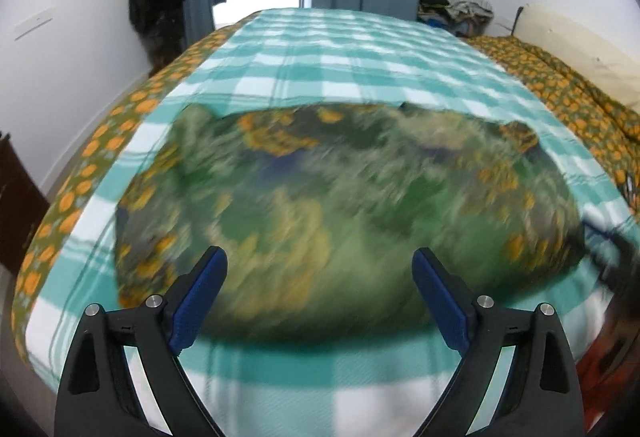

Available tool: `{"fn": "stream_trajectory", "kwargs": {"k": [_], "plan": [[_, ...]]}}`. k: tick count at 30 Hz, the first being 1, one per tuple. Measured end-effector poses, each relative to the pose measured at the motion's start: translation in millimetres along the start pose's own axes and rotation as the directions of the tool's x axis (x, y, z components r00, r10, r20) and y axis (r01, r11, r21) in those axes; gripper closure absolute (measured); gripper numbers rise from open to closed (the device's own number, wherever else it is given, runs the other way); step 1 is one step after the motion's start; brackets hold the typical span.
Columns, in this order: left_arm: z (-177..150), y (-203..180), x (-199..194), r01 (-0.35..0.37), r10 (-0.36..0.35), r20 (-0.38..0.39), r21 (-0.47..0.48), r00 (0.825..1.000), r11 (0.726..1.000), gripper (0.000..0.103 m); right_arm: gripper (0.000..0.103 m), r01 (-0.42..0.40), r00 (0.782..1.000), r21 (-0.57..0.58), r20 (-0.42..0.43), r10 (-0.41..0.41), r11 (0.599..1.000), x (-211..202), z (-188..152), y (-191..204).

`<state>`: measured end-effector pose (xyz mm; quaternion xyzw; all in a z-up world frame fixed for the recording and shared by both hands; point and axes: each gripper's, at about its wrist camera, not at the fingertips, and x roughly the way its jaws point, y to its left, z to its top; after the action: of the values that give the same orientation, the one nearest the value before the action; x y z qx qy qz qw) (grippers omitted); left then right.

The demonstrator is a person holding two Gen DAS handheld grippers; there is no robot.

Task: Fold large clothes

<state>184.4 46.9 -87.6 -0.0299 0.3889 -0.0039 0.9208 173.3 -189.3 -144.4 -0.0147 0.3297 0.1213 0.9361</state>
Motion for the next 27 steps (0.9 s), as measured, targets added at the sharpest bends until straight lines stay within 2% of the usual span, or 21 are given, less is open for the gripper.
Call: {"fn": "stream_trajectory", "kwargs": {"k": [3,7,10,12,13,16,22,27], "plan": [[29.6,-16.0,18.3,-0.002,0.001,0.010,0.014,1.000,1.000,0.009,0.026,0.000,0.999,0.042,-0.035,0.002,0.999,12.7,-17.1,-1.0],[67.6,-30.8,62.1,-0.017,0.017,-0.012,0.025,1.000,1.000,0.009,0.026,-0.026,0.999,0.054,-0.025,0.028,0.998,12.8,-18.1,-7.0],[81.6,-37.1,111.8,-0.042,0.044,-0.108,0.026,0.993,0.999,0.009,0.026,-0.037,0.999,0.054,-0.023,0.039,0.998,12.6,-24.9,-11.4],[73.8,-37.5,146.3,-0.070,0.074,-0.195,0.027,0.978,0.997,0.009,0.026,-0.048,0.998,0.058,-0.026,0.050,0.997,11.9,-28.3,-14.6],[66.8,-37.2,154.8,-0.066,0.070,-0.214,0.026,0.974,0.997,0.007,0.026,-0.052,0.998,0.060,-0.026,0.054,0.997,11.8,-27.8,-15.6],[50.5,-38.3,155.9,-0.068,0.075,-0.186,0.043,0.980,0.997,0.005,0.026,-0.064,0.997,0.073,-0.028,0.067,0.995,14.3,-27.7,-17.7],[33.9,-39.6,135.3,-0.021,0.040,-0.178,0.108,0.983,0.994,0.004,0.022,-0.057,0.998,0.069,-0.028,0.059,0.996,19.1,-29.7,-14.1],[16.2,-40.0,120.3,-0.024,0.044,-0.158,0.126,0.986,0.992,0.004,0.022,-0.046,0.998,0.072,-0.027,0.048,0.996,20.0,-31.7,-15.0]]}}
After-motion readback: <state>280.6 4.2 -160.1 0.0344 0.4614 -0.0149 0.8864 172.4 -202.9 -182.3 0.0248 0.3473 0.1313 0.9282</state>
